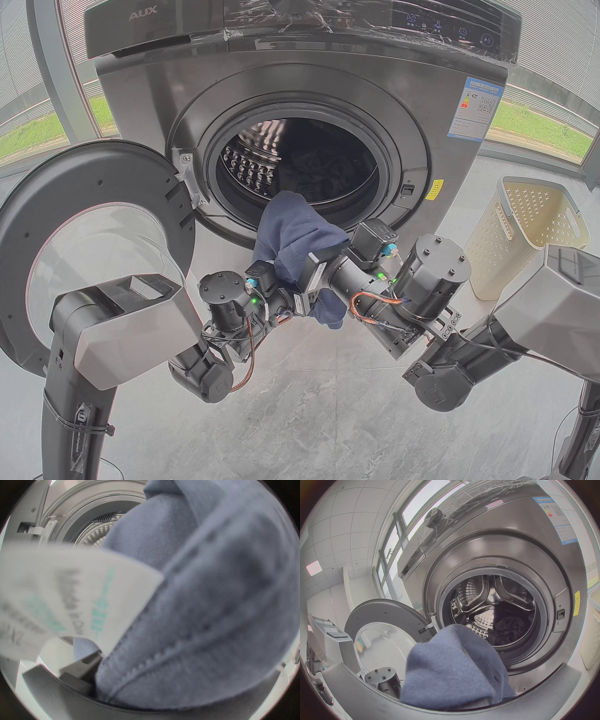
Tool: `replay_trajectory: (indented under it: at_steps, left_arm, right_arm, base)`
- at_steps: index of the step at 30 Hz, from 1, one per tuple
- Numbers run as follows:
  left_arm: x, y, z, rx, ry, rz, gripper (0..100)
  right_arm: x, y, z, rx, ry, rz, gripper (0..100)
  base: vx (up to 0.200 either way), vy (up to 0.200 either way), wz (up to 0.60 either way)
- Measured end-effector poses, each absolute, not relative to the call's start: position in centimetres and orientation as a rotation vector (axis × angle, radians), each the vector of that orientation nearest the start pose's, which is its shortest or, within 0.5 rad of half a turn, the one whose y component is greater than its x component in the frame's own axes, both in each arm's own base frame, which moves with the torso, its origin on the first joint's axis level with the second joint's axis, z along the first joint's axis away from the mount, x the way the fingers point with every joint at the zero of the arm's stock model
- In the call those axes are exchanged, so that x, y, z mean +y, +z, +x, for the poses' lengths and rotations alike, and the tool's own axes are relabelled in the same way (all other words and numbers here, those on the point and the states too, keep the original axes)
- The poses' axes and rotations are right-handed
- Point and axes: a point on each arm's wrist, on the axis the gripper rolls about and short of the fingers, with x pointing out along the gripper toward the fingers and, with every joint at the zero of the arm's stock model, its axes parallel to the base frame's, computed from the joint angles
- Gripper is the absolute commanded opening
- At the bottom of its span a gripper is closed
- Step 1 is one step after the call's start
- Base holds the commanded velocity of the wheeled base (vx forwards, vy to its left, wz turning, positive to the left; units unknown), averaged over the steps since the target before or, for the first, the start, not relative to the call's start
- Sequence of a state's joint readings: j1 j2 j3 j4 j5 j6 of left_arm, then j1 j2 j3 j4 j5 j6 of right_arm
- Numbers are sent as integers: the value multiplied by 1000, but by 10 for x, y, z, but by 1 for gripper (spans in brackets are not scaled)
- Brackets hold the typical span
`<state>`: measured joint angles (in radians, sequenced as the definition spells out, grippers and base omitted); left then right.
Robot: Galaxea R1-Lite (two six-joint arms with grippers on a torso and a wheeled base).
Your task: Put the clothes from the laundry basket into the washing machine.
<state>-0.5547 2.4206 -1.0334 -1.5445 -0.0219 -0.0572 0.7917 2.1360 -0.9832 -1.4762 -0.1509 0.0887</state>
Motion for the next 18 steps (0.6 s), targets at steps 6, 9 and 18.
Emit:
replay_trajectory:
  at_steps: [6, 9, 18]
  left_arm:
    - [-226, 58, 372, -151, -540, -117, 0]
    - [-223, 64, 375, -164, -522, -132, 0]
    - [-212, 101, 367, -224, -506, -173, 0]
  right_arm:
    - [277, 156, 282, -262, 641, 241, 0]
    - [270, 156, 282, -255, 629, 246, 0]
    - [237, 151, 296, -225, 542, 253, 0]
  base:
    - [0, 0, 0]
    - [0, 0, 0]
    - [0, 0, 0]
